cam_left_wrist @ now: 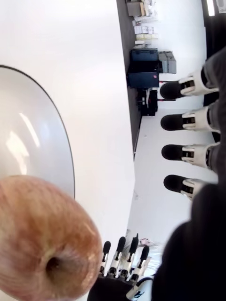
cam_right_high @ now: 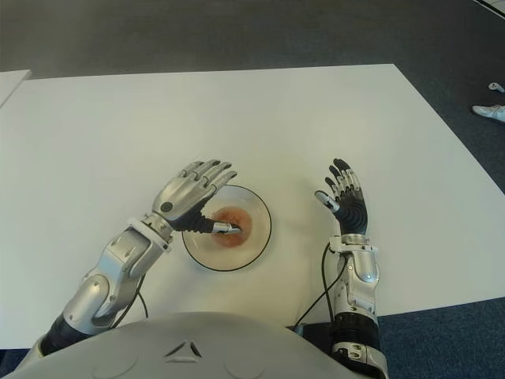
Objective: Put the apples into the plate.
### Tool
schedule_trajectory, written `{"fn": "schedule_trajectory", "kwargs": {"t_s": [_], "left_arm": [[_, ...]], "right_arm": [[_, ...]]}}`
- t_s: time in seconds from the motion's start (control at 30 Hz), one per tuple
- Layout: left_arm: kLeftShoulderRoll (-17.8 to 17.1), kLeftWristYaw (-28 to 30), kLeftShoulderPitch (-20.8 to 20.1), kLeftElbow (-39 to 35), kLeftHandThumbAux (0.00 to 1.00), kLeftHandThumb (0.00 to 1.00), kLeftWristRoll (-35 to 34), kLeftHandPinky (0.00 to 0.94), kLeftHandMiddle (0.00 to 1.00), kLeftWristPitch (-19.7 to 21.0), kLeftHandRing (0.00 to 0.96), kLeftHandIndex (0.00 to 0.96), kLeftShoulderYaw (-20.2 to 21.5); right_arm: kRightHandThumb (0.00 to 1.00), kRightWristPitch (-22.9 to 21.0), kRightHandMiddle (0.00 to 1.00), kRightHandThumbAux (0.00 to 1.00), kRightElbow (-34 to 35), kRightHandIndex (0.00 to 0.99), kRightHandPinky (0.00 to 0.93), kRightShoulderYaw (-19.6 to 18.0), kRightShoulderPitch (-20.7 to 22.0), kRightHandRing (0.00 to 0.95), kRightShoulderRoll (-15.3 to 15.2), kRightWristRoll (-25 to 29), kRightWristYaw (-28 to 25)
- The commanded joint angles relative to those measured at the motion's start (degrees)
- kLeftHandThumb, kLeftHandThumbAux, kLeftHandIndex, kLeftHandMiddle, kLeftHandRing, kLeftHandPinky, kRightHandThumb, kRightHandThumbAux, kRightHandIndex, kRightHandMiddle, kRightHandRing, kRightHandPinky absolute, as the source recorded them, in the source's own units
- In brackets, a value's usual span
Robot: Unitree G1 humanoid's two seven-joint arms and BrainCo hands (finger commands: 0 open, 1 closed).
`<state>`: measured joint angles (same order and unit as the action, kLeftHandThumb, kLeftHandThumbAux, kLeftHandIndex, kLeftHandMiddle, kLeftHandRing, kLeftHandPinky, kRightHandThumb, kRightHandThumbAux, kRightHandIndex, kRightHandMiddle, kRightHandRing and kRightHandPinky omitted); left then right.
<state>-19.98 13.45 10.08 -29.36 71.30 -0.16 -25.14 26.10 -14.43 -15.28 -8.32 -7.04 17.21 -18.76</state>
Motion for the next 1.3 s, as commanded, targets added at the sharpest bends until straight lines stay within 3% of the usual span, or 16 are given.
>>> {"fn": "schedule_trajectory", "kwargs": {"t_s": [0.03, 0.1, 0.17, 0.3, 0.47, 0.63, 0.87, 1.13, 1.3], "left_arm": [[2.8, -8.1, 3.7, 3.3, 0.180, 0.117, -2.8, 0.000, 0.000, 1.6, 0.000, 0.000, 2.5], [4.2, -11.9, 5.0, 5.5, 0.209, 0.108, -4.8, 0.000, 0.000, 2.0, 0.000, 0.000, 3.5], [8.1, -20.3, 7.4, 11.1, 0.233, 0.103, -11.2, 0.016, 0.000, 1.4, 0.000, 0.000, 6.4], [16.2, -32.3, 10.3, 15.4, 0.351, 0.117, -22.4, 0.154, 0.097, -0.9, 0.099, 0.094, 10.8], [22.1, -39.8, 12.9, 17.4, 0.483, 0.143, -32.4, 0.302, 0.250, -5.2, 0.260, 0.219, 14.1], [27.6, -43.4, 19.5, 17.2, 0.572, 0.134, -40.7, 0.325, 0.299, -7.1, 0.308, 0.267, 16.1], [30.4, -42.7, 20.5, 16.6, 0.616, 0.092, -48.0, 0.296, 0.298, -5.0, 0.302, 0.253, 14.6], [27.3, -39.1, 21.5, 13.9, 0.609, 0.039, -50.6, 0.262, 0.279, -5.2, 0.268, 0.242, 12.9], [27.1, -38.3, 21.8, 13.2, 0.600, 0.020, -51.0, 0.268, 0.278, -5.4, 0.264, 0.240, 13.3]], "right_arm": [[0.100, -0.6, 0.054, 0.731, 0.1, 0.110, 0.017, 0.2, -0.3, 0.020, 0.2, -0.2, 0.5], [0.102, -0.7, 0.052, 0.729, 0.0, 0.110, 0.014, 0.2, -0.3, 0.017, 0.1, -0.2, 0.5], [0.104, -0.9, 0.051, 0.727, 0.2, 0.109, 0.013, 0.3, -0.4, 0.016, 0.0, -0.1, 0.4], [0.103, -1.0, 0.048, 0.722, 0.4, 0.105, 0.014, 0.3, -0.8, 0.012, -0.1, 0.1, 0.2], [0.103, -0.9, 0.047, 0.719, 0.7, 0.106, 0.022, 0.1, -1.0, 0.013, -0.3, 0.2, 0.3], [0.103, -0.6, 0.051, 0.714, 0.2, 0.108, 0.018, 0.0, -0.8, 0.016, -0.4, 0.2, 0.1], [0.103, -1.6, 0.054, 0.708, 0.5, 0.112, 0.022, 0.2, -0.7, 0.019, -0.6, 0.2, 0.3], [0.122, -2.7, 0.056, 0.704, 1.2, 0.119, 0.021, 0.6, -0.8, 0.021, -0.7, 0.6, 0.1], [0.141, -5.3, 0.055, 0.697, 2.5, 0.125, 0.012, 1.2, -1.8, 0.016, -1.2, -1.0, 1.2]]}}
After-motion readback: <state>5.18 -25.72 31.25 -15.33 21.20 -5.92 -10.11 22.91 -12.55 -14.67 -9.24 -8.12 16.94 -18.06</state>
